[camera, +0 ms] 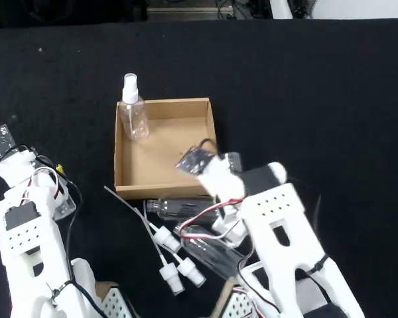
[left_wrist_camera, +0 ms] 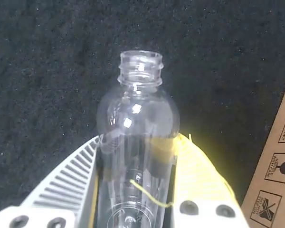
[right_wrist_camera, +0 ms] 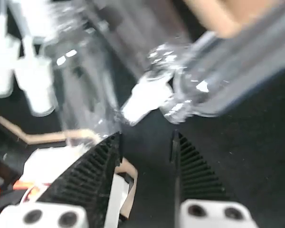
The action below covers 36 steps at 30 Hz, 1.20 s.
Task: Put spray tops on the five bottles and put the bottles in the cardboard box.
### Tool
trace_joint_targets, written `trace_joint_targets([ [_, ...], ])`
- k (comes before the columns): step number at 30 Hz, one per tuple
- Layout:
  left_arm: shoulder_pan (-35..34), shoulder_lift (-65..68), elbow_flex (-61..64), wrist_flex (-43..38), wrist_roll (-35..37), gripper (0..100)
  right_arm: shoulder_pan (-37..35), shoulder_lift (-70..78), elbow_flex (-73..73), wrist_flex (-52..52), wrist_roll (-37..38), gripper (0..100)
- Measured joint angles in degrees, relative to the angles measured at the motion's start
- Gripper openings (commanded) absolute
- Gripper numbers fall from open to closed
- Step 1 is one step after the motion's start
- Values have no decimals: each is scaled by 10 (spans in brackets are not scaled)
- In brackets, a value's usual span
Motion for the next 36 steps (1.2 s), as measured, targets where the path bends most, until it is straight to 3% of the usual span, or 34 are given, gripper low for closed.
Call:
trace_joint_targets([
  [10, 0, 0, 0, 0, 0, 51, -30, 0, 114, -120, 3, 148],
  [22, 0, 0, 0, 0, 0, 51, 105, 0, 144, -158, 14, 152],
  [26, 0, 0, 0, 0, 0, 51, 87, 0, 144, -158, 2, 149],
  [30, 0, 0, 0, 0, 0, 51, 40, 0, 144, -162, -56, 149],
  [36, 0, 0, 0, 0, 0, 51, 16, 0, 167, -223, -111, 152],
])
